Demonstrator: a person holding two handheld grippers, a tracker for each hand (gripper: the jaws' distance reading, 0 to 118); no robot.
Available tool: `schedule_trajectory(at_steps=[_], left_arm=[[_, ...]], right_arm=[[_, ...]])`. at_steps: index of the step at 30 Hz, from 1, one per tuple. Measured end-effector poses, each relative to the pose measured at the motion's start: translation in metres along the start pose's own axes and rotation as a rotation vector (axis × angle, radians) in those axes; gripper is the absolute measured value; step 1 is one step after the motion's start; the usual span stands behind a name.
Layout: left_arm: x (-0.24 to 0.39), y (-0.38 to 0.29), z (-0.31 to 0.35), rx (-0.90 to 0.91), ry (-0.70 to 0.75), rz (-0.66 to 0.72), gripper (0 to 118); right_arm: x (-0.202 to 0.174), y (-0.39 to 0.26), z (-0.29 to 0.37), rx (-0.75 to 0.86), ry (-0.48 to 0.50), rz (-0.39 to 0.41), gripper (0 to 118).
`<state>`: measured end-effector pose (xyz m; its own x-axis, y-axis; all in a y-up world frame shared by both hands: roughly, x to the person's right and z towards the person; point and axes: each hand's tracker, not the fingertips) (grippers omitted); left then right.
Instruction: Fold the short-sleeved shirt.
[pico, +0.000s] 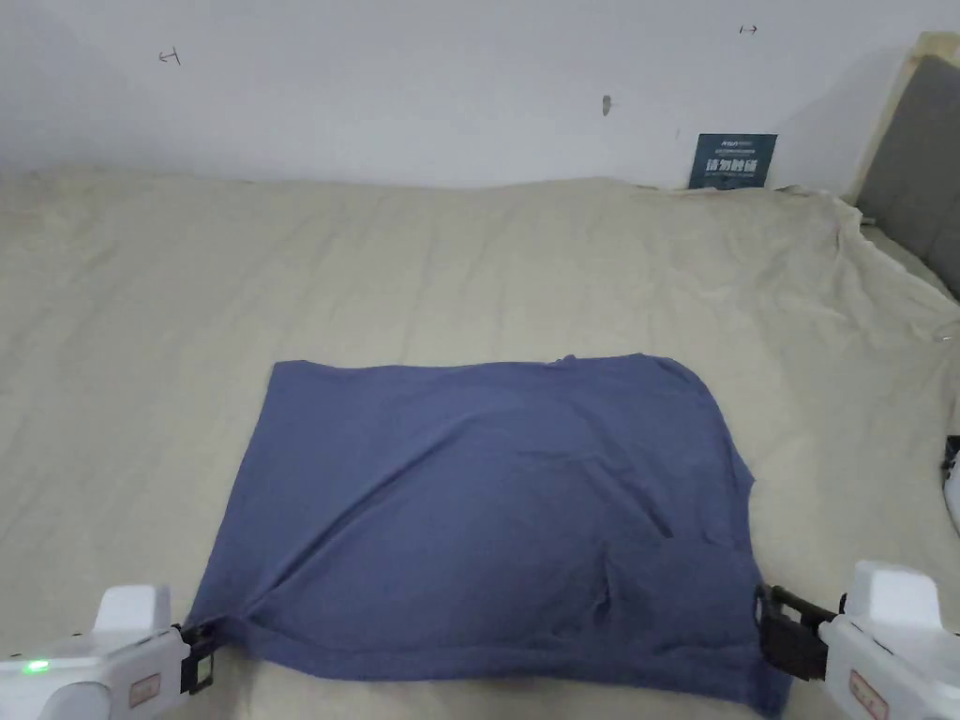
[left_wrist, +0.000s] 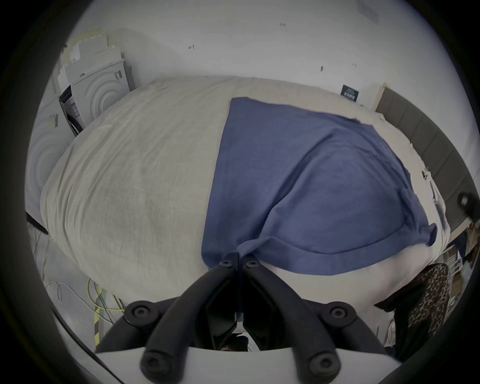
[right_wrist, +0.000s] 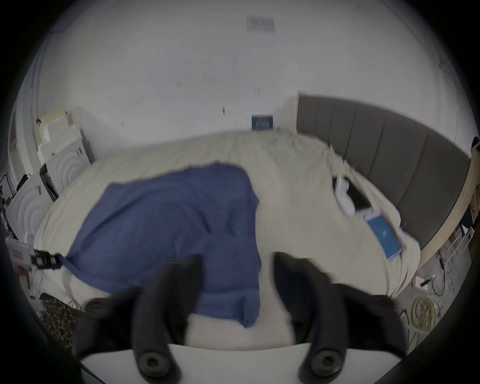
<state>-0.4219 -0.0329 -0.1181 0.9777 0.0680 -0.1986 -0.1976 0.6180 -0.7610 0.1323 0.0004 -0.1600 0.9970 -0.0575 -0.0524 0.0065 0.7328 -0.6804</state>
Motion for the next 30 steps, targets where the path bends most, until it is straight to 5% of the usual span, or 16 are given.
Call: schedule_trajectory(at_steps=[9, 15, 30], left_arm=[[0.004, 0.014, 0.010, 0.034, -0.038, 0.049, 0], [0.003, 0.017, 0.002, 0.033, -0.035, 0.070, 0], [-0.011, 0.062, -0.020, 0.072, -0.013, 0.153, 0]], right_arm=[[0.008, -0.043, -0.049, -0.163, 0.014, -0.042, 71], [-0.008, -0.047, -0.048, -0.145, 0.031, -0.021, 3], [0.004, 0.044, -0.036, 0.048, 0.097, -0.114, 3]])
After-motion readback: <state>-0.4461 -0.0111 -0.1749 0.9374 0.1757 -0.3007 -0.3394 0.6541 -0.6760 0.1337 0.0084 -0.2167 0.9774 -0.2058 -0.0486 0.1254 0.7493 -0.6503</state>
